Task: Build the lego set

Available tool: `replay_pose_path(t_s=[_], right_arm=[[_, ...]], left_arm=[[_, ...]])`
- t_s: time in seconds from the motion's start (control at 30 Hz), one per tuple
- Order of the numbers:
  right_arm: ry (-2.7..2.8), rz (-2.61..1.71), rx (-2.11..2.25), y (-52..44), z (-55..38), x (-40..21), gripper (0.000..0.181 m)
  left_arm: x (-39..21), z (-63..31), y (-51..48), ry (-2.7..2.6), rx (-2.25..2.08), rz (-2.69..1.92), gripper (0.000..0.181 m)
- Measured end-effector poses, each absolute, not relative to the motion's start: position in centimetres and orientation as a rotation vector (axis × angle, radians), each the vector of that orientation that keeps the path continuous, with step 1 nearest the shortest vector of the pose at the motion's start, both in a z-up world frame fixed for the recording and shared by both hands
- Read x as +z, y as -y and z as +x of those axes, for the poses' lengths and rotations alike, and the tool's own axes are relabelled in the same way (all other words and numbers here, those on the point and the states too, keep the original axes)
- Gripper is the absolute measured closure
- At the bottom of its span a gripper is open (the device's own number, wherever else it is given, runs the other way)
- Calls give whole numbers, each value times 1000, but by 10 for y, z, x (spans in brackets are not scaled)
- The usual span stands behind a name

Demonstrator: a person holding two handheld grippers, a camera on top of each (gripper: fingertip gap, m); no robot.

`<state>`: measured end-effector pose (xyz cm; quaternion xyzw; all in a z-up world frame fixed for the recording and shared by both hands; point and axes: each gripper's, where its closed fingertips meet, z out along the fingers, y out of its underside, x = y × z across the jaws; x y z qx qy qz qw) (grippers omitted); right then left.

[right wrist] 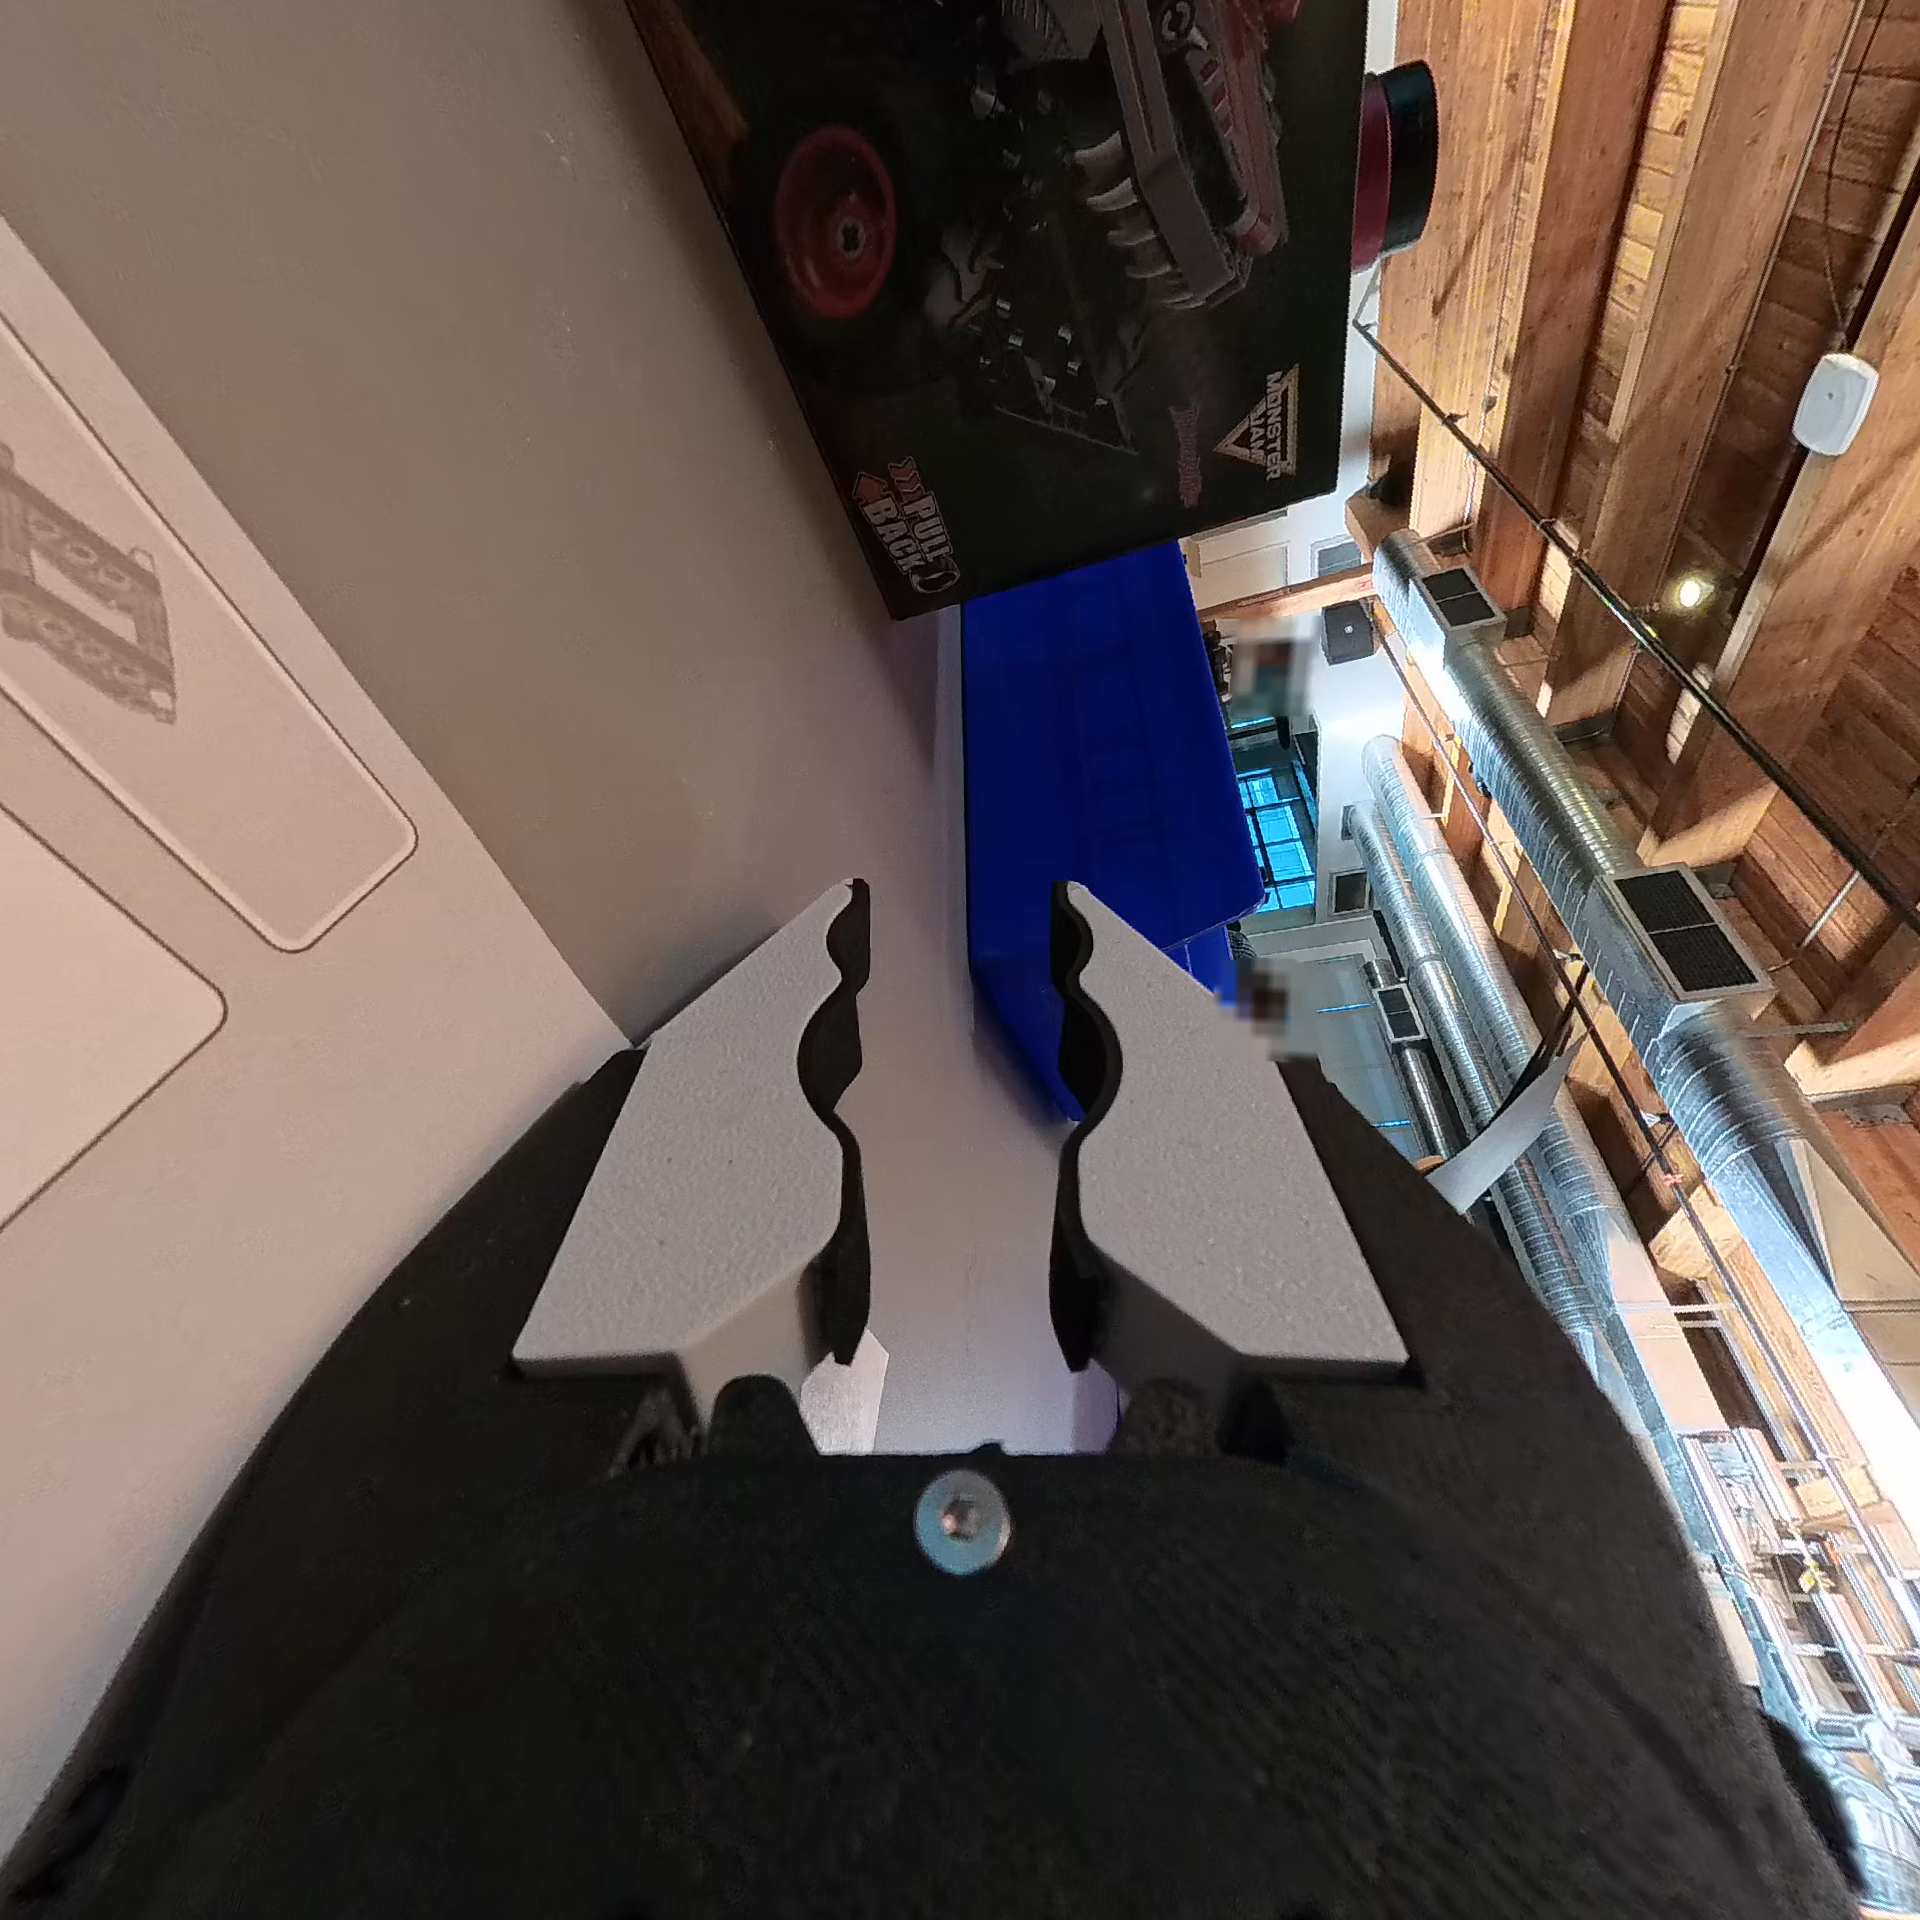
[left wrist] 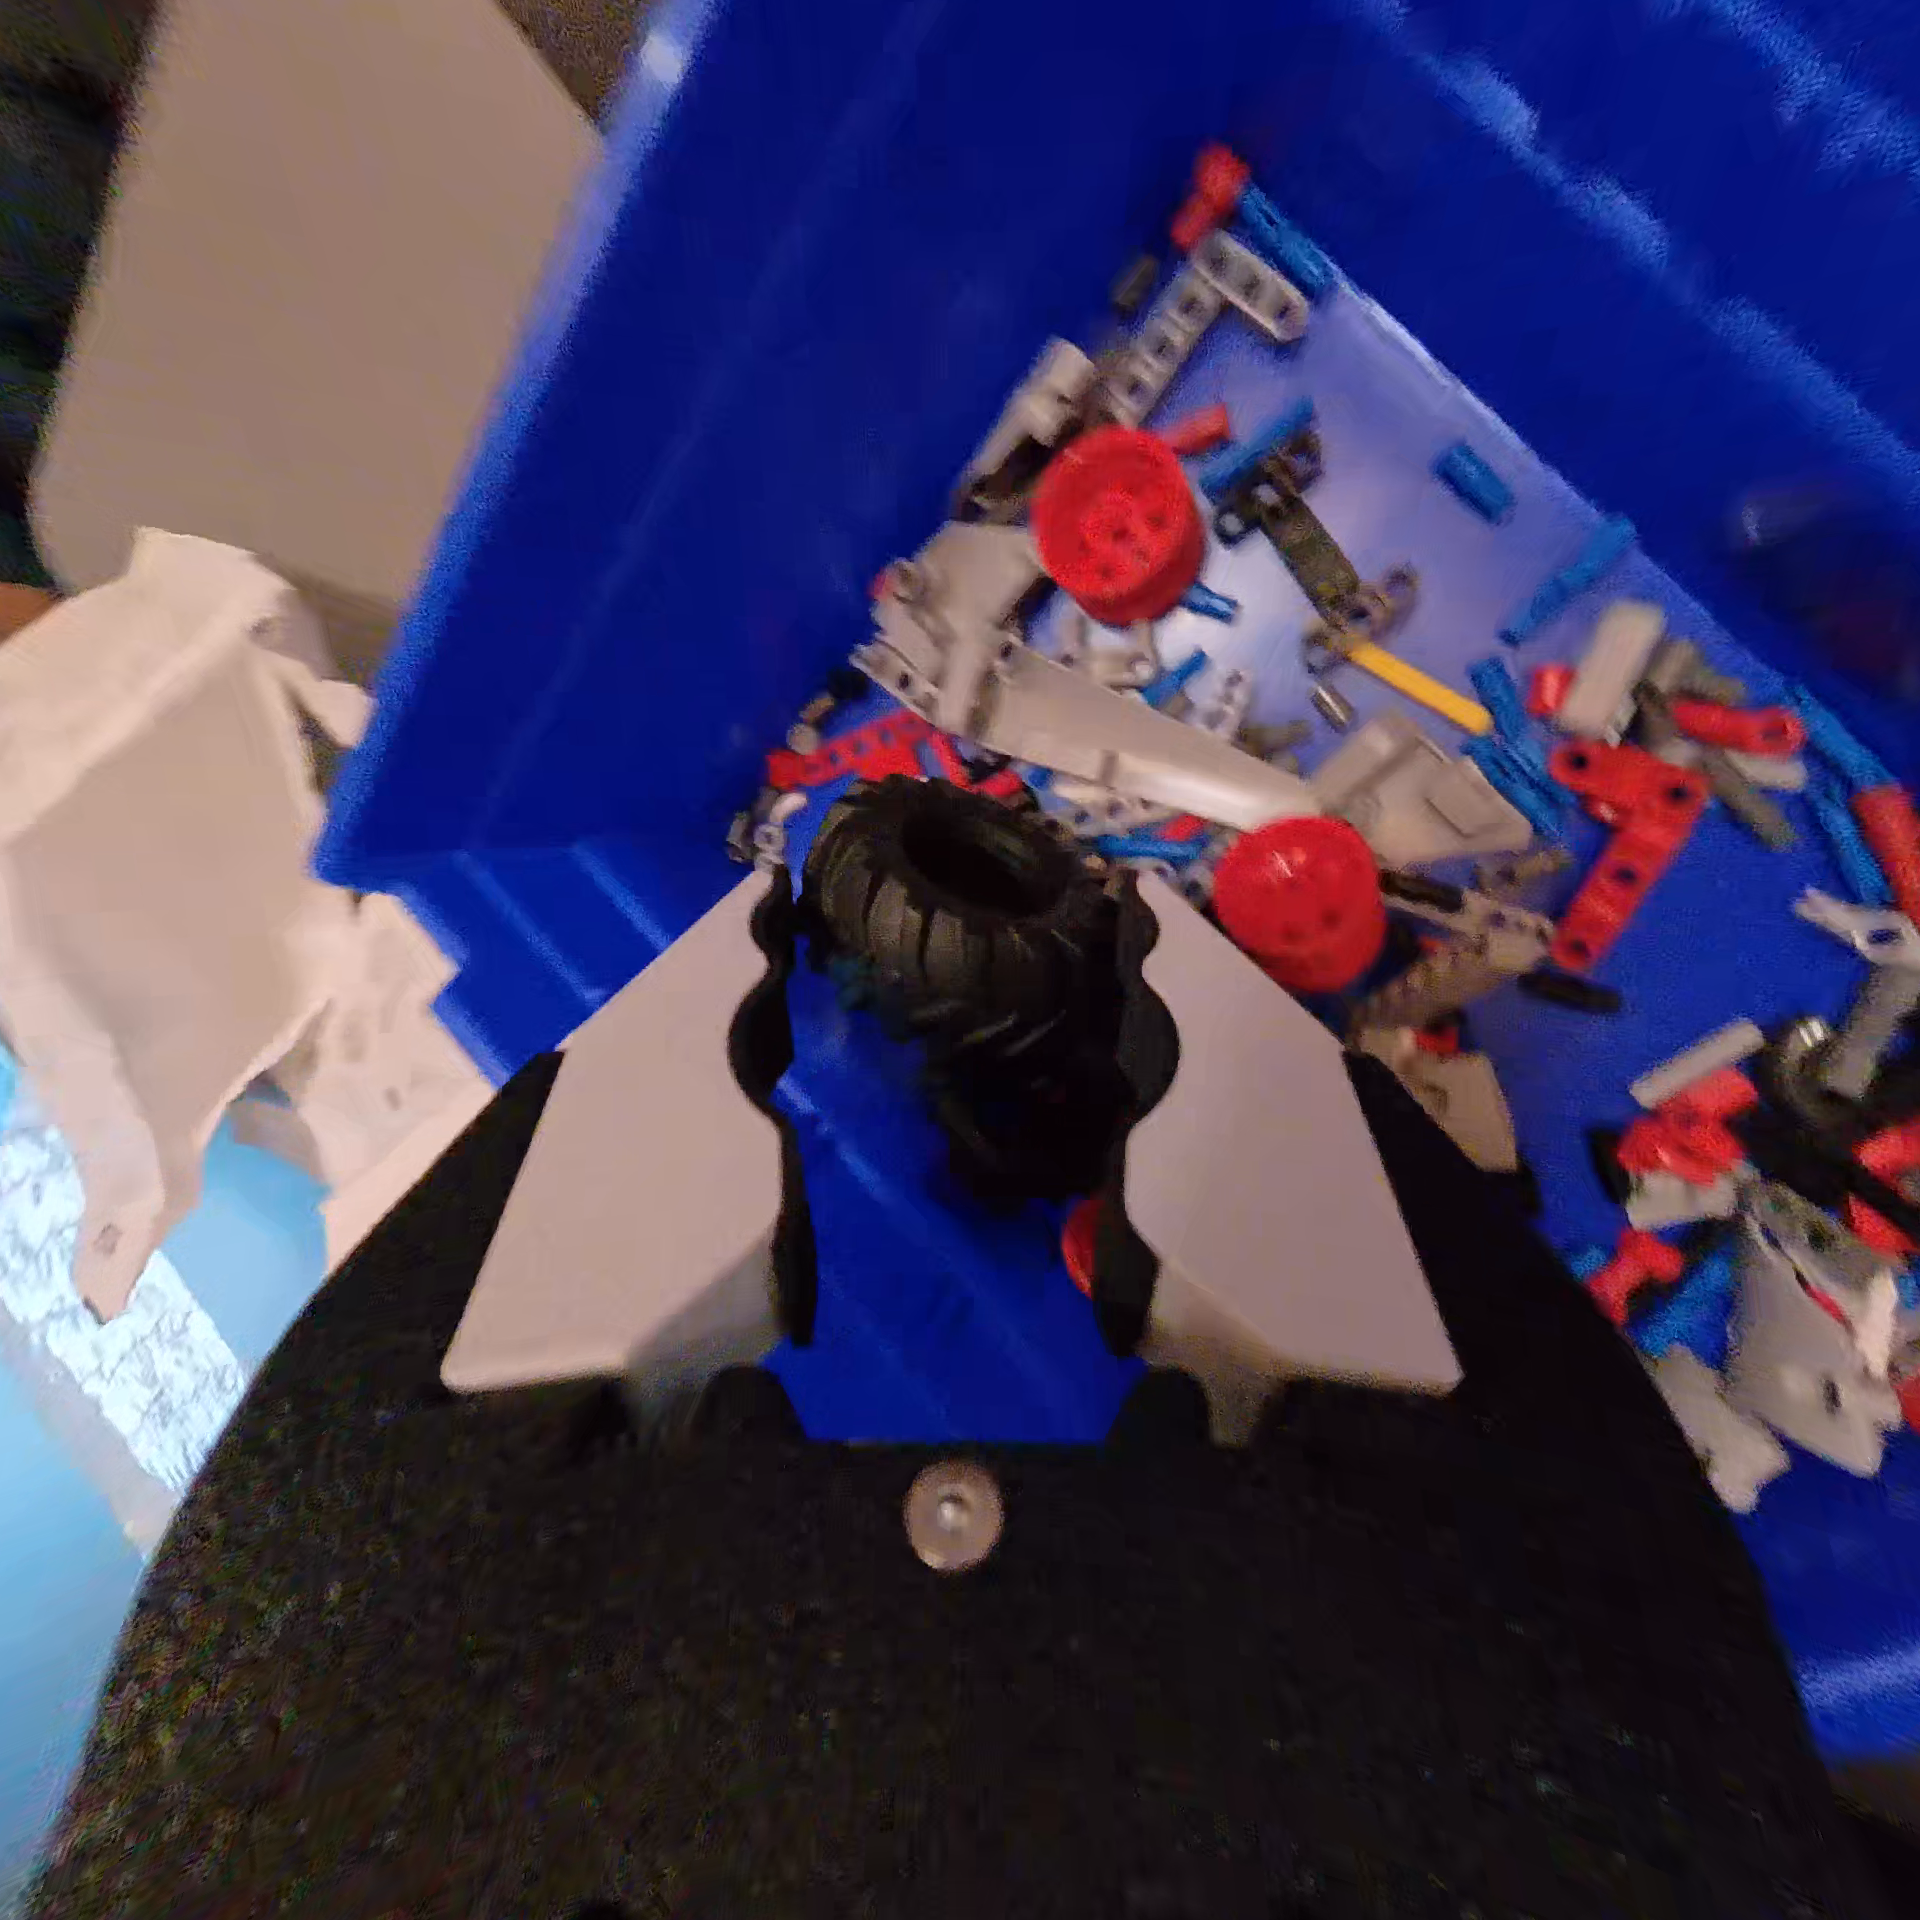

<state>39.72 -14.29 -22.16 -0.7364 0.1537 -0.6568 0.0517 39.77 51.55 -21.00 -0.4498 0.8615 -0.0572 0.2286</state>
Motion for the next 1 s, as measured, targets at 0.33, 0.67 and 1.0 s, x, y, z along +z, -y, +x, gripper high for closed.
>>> replay_pose_path(t_s=[0.33,0.67,1.0], right_arm=[[-467,-2240,-2000,143,397,-222,150],[-465,-2240,-2003,143,397,-221,150],[-466,-2239,-2002,143,397,-221,150]], left_arm=[[-191,411,-516,-2242,-396,-1332,116],[-232,338,-459,-2833,-144,-915,119],[-242,372,-474,-2705,-196,-1052,142]])
